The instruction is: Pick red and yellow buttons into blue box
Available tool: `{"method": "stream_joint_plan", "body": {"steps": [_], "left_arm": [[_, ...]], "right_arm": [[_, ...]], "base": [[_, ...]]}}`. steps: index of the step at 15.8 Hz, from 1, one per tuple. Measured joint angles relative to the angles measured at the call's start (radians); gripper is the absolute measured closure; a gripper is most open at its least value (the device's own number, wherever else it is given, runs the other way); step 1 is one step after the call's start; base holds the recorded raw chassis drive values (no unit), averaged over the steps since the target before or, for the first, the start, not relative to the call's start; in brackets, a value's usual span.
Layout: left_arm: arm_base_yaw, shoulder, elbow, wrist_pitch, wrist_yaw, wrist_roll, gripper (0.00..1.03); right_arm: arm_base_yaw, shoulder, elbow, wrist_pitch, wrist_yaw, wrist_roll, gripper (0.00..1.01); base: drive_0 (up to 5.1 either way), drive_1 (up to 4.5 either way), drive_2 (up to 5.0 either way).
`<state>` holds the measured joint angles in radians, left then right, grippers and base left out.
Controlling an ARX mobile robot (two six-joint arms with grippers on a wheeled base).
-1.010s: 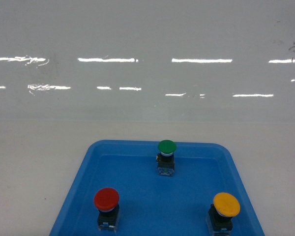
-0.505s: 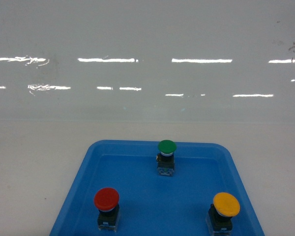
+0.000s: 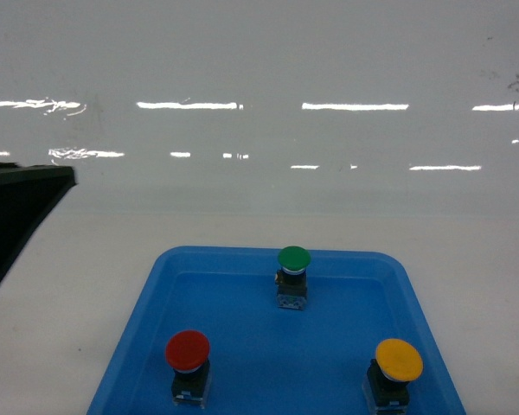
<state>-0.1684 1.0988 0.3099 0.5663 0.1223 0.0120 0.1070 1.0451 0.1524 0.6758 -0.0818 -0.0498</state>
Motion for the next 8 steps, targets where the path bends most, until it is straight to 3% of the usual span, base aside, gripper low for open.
{"method": "stream_joint_plan", "body": {"steps": [3,5,7,8], "left_arm": [[-0.050,0.226,0.091,0.063,-0.027,0.027,0.05],[-0.058,0.240,0.089,0.068,-0.041,0.050,0.05],[-0.057,0.234,0.089,0.069,-0.045,0.058,0.05],[-0.057,0.234,0.089,0.069,-0.045,0.062,0.05]], "right_arm": [[0.025,0.238,0.110,0.004,-0.002,0.006,0.03],[0.035,0.276,0.160,-0.036,-0.005,0.016,0.03],[0.089,0.273,0.174,-0.047,-0.009,0.021,0.03],[0.126,0.298,0.179,-0.039,0.015,0.028,0.03]], "base": [[0.0,0.00,0.0],[0.0,0.00,0.0],[0.0,0.00,0.0],[0.0,0.00,0.0]]}}
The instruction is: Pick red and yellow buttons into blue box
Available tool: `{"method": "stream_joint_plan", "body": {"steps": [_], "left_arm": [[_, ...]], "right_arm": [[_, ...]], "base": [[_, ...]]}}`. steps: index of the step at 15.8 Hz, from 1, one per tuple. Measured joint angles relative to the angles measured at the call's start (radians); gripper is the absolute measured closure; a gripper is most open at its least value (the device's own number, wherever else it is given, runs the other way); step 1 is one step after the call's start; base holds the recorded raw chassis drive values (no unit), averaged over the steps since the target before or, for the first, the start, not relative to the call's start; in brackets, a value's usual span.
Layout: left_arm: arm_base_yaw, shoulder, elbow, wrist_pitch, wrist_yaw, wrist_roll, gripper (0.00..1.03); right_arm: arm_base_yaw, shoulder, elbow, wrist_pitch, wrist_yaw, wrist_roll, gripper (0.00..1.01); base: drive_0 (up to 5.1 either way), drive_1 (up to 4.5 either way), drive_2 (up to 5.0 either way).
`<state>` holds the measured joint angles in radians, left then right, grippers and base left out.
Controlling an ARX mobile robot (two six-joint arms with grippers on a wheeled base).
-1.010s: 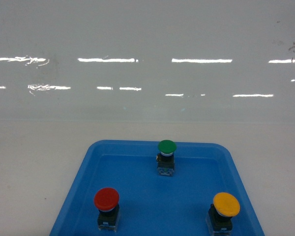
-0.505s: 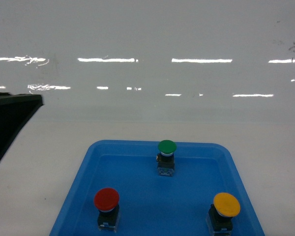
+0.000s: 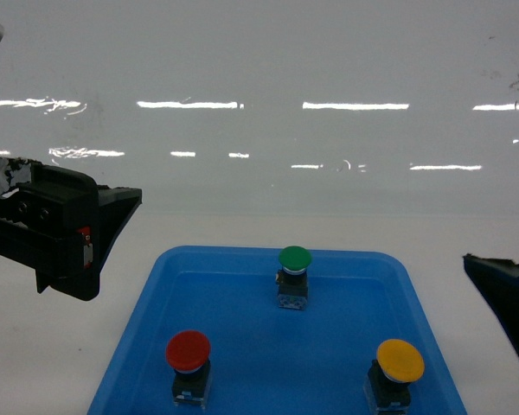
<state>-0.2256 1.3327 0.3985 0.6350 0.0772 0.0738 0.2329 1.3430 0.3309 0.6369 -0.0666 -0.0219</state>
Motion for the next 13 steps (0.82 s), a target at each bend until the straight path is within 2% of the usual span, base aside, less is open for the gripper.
{"method": "stream_joint_plan", "body": {"steps": [4,6,7,9,13], "left_arm": [[0.000,0.000,0.000,0.000,0.000,0.005,0.05],[0.000,0.000,0.000,0.000,0.000,0.006,0.05],[0.000,0.000,0.000,0.000,0.000,0.006,0.05],[0.000,0.000,0.000,0.000,0.000,0.006,0.05],[0.000,0.000,0.000,0.000,0.000,0.006,0.05]], "right_arm": [[0.177,0.185,0.100,0.036,0.119,0.003,0.03],[0.241,0.266,0.196,0.012,0.149,0.002,0.03],[0.248,0.315,0.235,-0.005,0.151,0.001,0.03],[0.250,0.405,0.291,-0.056,0.195,-0.006,0.03],[0.236,0.470,0.300,-0.084,0.169,0.018,0.03]], "base": [[0.0,0.00,0.0],[0.0,0.00,0.0],[0.0,0.00,0.0],[0.0,0.00,0.0],[0.0,0.00,0.0]]}}
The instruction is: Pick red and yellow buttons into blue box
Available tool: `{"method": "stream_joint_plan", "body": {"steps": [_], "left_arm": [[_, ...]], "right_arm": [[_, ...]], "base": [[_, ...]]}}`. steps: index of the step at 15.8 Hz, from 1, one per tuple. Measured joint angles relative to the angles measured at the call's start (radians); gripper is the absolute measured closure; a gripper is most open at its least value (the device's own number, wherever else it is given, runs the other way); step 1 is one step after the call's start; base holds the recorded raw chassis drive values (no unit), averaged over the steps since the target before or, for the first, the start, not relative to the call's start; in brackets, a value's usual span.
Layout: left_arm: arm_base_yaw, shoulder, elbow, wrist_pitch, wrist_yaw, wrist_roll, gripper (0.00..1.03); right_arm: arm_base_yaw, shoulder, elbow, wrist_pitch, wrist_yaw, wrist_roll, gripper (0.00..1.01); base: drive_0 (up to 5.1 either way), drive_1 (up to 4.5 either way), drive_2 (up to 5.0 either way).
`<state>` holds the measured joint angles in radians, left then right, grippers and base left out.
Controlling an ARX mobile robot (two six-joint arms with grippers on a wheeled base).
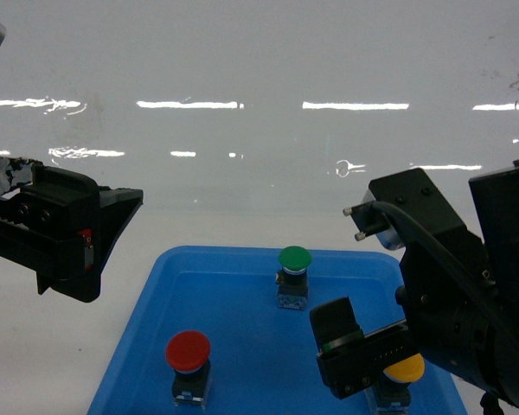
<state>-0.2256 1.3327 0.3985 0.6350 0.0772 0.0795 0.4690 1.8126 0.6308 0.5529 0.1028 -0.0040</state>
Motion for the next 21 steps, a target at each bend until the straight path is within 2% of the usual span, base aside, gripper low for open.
{"method": "stream_joint_plan", "body": {"steps": [11,13,19,21], "left_arm": [[0.000,0.000,0.000,0.000,0.000,0.000,0.05],[0.000,0.000,0.000,0.000,0.000,0.000,0.05],[0.000,0.000,0.000,0.000,0.000,0.000,0.05],[0.000,0.000,0.000,0.000,0.000,0.000,0.05]], "right_arm": [[0.010,0.185,-0.050,0.095,-0.001,0.082,0.03],[0.016,0.191,-0.051,0.109,0.002,0.083,0.06],[0.017,0.239,-0.055,0.158,0.024,0.084,0.71],[0.017,0.248,-0.058,0.190,0.039,0.085,0.75]], "base": [[0.0,0.00,0.0],[0.0,0.00,0.0],[0.0,0.00,0.0],[0.0,0.00,0.0]]}}
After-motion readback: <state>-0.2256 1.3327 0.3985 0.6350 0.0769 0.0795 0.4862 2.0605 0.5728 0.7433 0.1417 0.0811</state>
